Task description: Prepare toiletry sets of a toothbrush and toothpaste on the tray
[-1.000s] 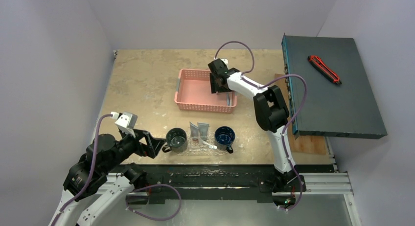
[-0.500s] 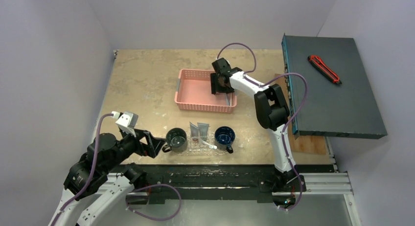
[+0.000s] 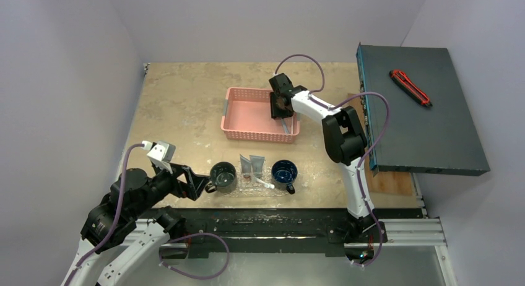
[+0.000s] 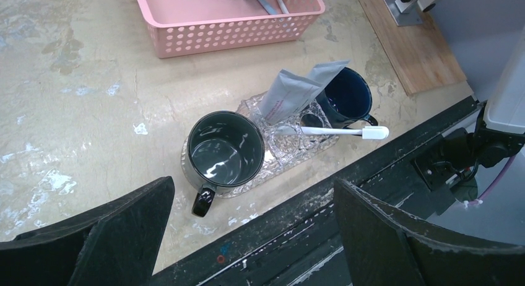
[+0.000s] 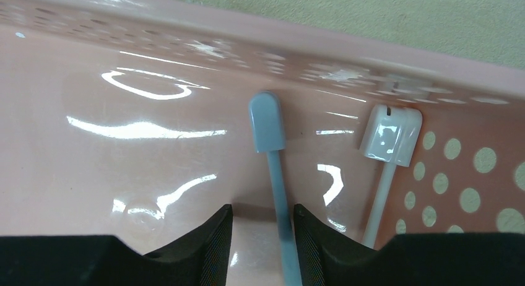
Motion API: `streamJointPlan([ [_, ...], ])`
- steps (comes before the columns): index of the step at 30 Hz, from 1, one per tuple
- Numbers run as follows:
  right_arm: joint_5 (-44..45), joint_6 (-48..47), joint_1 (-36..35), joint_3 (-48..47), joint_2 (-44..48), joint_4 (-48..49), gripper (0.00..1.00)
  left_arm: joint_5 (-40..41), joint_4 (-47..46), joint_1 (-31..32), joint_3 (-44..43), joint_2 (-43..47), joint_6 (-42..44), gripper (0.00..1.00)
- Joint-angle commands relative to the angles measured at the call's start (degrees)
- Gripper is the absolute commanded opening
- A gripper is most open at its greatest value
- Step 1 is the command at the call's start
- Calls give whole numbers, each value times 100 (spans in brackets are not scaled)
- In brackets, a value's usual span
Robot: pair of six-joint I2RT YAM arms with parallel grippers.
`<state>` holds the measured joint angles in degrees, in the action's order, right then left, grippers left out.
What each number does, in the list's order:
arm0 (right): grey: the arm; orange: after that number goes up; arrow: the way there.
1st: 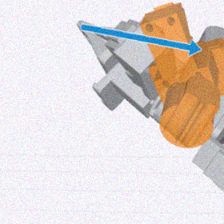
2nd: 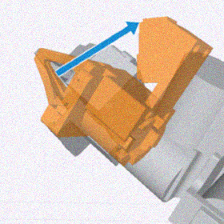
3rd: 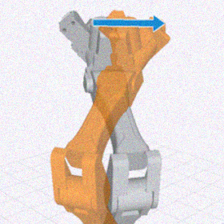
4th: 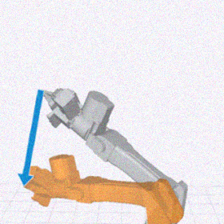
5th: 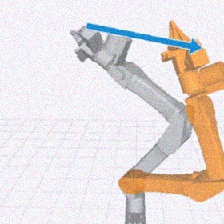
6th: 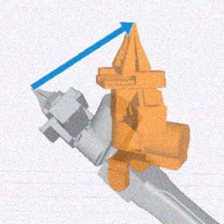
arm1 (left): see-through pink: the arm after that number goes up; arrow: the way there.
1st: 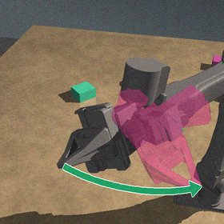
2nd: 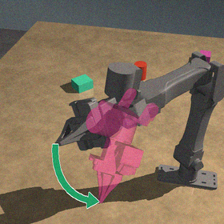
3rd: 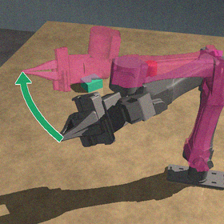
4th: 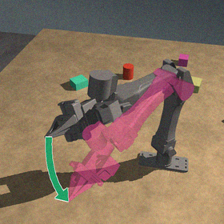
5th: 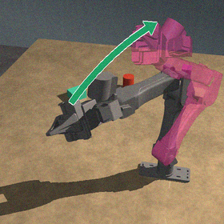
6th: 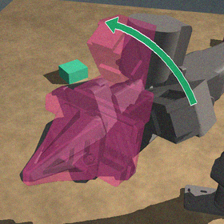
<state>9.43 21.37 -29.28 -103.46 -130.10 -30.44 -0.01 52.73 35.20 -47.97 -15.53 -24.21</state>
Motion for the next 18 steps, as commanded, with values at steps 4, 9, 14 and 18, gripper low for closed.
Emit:
streamJointPlan([
  [4,-37,-30,-23,305,12,-13,42,-96,-290,-48,15,-82,162,100],
  [9,-80,-239,-36,373,148,101,0,-98,-291,-54,15,-99,162,100],
  [14,-62,-295,-90,408,286,160,0,-96,-295,-55,15,-116,154,100],
  [18,-6,-289,-151,532,515,316,0,-98,-292,-62,15,-126,157,100],
])
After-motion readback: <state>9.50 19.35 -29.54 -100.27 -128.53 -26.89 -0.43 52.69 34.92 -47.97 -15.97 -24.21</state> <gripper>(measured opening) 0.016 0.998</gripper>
